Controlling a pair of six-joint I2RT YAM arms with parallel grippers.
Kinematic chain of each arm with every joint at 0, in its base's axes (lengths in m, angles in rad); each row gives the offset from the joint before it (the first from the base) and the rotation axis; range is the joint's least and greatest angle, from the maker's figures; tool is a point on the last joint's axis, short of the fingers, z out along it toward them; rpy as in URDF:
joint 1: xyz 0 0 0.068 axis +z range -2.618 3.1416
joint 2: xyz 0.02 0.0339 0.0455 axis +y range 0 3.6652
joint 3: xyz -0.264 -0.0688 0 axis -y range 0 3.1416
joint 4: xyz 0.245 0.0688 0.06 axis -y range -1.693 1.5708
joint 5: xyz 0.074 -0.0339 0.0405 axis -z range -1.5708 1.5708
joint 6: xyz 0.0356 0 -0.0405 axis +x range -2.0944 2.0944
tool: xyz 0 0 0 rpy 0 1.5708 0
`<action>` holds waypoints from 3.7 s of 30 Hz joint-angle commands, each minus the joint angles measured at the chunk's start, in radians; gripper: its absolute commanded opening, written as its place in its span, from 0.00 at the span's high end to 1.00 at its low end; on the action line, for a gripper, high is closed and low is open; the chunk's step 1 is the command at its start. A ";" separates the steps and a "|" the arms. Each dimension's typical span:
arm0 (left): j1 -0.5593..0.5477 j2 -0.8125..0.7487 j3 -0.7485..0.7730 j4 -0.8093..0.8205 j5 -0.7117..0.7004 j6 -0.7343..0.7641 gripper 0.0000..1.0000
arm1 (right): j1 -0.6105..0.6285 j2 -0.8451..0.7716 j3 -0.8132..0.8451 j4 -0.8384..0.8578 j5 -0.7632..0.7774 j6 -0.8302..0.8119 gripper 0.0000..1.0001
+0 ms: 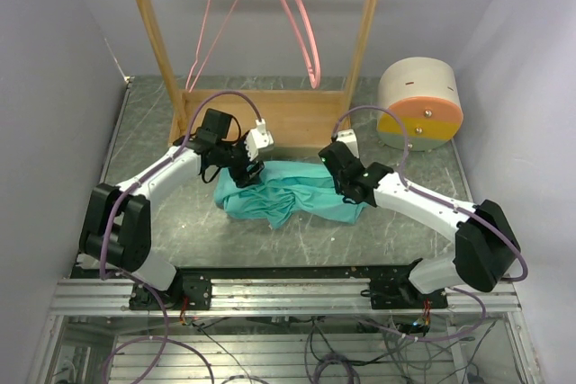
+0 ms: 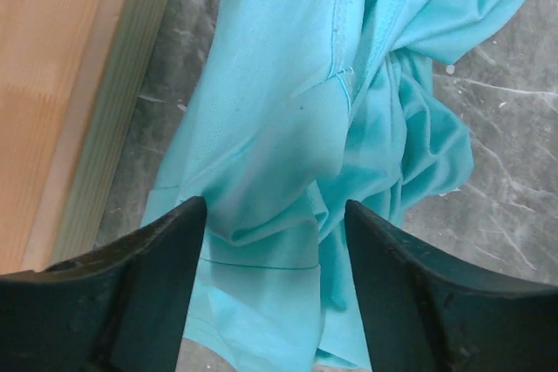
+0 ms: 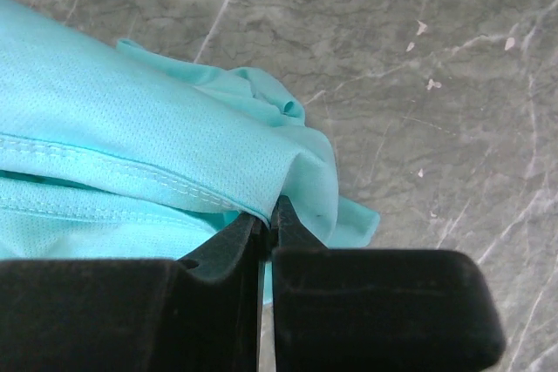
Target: Place the t-shirt on the hanger
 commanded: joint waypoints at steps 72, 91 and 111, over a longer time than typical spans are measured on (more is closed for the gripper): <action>0.124 -0.294 0.263 -0.160 0.066 -0.392 0.93 | 0.121 -0.023 0.269 -0.137 -0.105 -0.108 1.00; 0.130 -0.267 0.212 -0.233 0.114 -0.447 0.93 | -0.044 0.046 0.283 -0.049 -0.195 -0.091 1.00; 0.061 -0.213 0.087 0.010 -0.009 -0.592 0.93 | -0.058 -0.075 0.556 -0.315 -0.251 -0.109 0.38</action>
